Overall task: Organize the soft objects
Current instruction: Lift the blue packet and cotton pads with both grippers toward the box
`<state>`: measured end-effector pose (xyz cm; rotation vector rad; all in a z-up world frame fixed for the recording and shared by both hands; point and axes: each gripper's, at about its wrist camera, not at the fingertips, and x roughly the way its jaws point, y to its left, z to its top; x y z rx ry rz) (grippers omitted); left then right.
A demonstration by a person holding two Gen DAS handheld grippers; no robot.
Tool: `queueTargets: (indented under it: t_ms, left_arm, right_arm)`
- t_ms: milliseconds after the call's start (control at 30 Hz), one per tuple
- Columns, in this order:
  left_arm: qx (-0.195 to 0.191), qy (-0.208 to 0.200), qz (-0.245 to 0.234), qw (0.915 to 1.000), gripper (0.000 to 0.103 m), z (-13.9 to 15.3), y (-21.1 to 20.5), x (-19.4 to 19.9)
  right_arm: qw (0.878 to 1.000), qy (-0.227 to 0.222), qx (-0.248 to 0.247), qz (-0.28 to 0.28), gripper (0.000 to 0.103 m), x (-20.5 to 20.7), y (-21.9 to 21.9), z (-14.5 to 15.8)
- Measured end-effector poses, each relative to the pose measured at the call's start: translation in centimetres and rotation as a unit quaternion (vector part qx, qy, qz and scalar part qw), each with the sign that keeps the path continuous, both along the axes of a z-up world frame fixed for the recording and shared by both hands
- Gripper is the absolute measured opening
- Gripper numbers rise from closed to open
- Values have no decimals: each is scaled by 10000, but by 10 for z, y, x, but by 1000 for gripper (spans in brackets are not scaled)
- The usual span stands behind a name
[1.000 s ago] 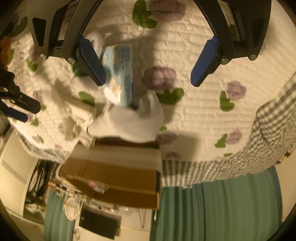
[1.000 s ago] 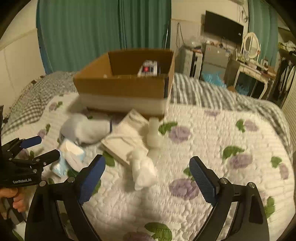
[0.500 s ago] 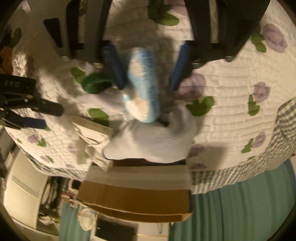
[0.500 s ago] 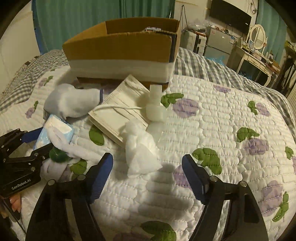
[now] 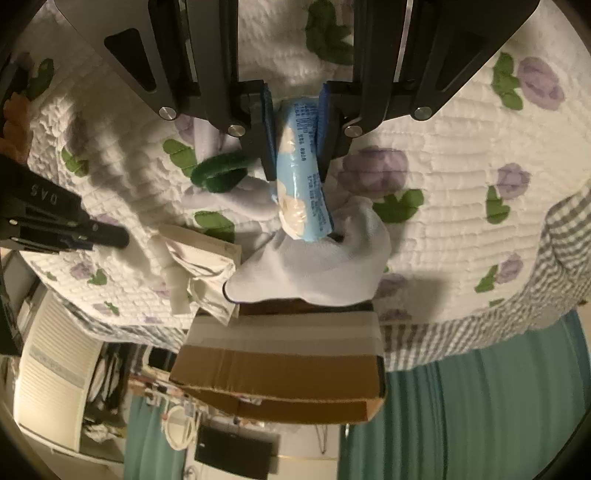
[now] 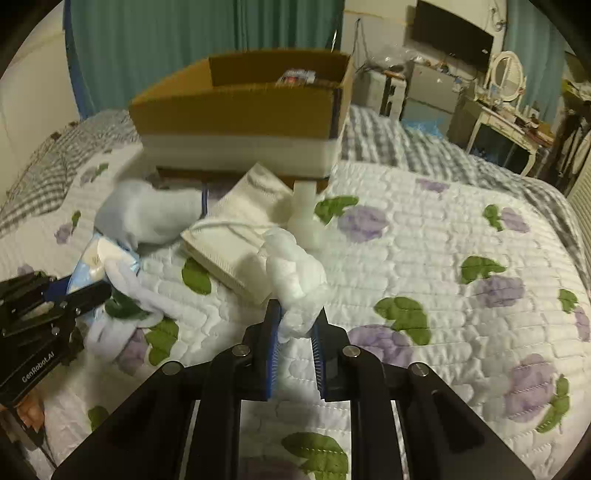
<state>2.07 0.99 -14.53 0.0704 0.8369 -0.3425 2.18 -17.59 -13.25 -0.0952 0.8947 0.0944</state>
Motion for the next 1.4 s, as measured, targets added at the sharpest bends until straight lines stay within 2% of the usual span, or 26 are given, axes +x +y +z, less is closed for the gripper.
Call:
queueTargets:
  t_ms: [333,667,1100,1400]
  left_arm:
    - [-72,-255,243,9994,17,27,13,-19]
    - [-201,-832,460,9953,17,81,27,-50]
    - [-613,-1688,558,9822,17,165,43,-87]
    - [-813,-2179,625,9706,17,212,49,-100]
  right_arm:
    - [9984,-546,115,105,14,-31,13,37]
    - [9909,-1306,285,161,14,-72,24,105]
    - [9738,-2230,383,238,14,-131,28,192]
    - [9559,-2907,356,230,14,-156,23,251]
